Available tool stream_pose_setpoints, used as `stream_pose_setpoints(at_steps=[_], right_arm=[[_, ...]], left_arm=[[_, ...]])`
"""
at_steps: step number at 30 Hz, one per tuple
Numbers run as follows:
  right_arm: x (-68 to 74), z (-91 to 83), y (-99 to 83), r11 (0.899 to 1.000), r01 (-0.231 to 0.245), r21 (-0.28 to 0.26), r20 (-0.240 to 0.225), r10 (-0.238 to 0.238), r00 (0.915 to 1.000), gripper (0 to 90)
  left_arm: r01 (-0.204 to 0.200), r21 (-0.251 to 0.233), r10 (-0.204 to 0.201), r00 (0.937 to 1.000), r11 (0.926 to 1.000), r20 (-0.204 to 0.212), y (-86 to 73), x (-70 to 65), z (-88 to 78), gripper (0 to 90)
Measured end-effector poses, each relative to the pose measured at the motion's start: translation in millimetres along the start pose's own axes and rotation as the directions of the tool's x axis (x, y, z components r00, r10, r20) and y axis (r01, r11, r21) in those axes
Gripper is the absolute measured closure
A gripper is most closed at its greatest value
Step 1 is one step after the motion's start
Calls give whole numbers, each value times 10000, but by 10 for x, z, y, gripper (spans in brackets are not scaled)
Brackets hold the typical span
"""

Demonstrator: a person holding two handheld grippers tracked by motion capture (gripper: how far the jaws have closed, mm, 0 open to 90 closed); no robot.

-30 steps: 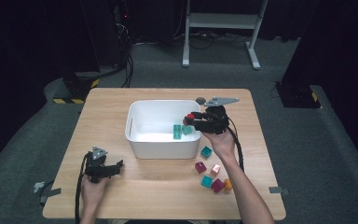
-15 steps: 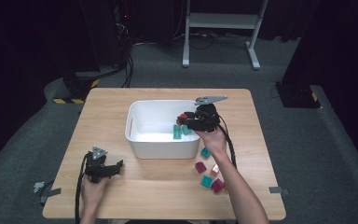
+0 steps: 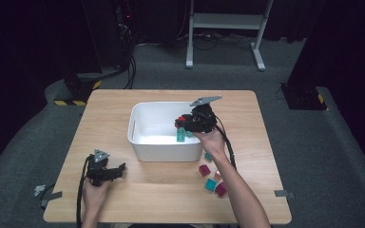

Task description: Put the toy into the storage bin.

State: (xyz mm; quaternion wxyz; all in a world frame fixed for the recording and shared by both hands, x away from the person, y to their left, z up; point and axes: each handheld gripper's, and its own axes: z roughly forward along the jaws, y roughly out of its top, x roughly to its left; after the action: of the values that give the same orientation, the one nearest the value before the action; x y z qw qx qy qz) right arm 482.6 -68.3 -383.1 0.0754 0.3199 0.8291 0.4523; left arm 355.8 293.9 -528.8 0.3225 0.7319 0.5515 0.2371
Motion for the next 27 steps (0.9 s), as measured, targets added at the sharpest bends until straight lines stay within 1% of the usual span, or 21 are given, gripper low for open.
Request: stream_pose_setpoints(at_steps=[4, 7, 8, 10, 12, 18, 21, 25, 27], right_arm=[[-2, 46, -10, 9999, 46, 135, -32, -45, 10000, 569], [6, 60, -20, 9999, 101, 85, -29, -101, 9999, 474], [12, 56, -21, 9999, 163, 37, 39, -163, 9999, 452], [21, 40, -20, 9997, 242, -52, 107, -241, 9997, 421], [21, 13, -22, 9996, 222, -164, 36, -222, 9997, 399], [21, -114, -68, 9984, 281, -501, 144, -274, 9995, 373], [13, -209, -94, 9976, 255, -645, 257, -239, 9994, 364], [12, -381, -110, 9943, 331, -1014, 400, -292, 9988, 363], [11, -444, -121, 9934, 374, -1085, 489, -323, 9983, 363]], left_arm=[[0, -2, 0, 10000, 10000, 1, 0, 0, 0, 146], [0, 1, 0, 10000, 10000, 3, 0, 0, 0, 146], [1, -1, -1, 10000, 10000, 4, 0, 1, 0, 146], [-3, -3, 3, 10000, 10000, -1, 0, 1, 0, 146], [5, -4, -5, 10000, 10000, 4, 0, 0, 0, 146], [7, -12, -7, 10000, 10000, -1, 0, 0, 1, 146], [11, -17, -11, 10000, 10000, -3, 0, 0, 1, 146], [30, -26, -30, 10000, 10000, 1, 0, -2, 2, 146], [16, -20, -16, 10000, 10000, -3, 0, -1, 1, 146]])
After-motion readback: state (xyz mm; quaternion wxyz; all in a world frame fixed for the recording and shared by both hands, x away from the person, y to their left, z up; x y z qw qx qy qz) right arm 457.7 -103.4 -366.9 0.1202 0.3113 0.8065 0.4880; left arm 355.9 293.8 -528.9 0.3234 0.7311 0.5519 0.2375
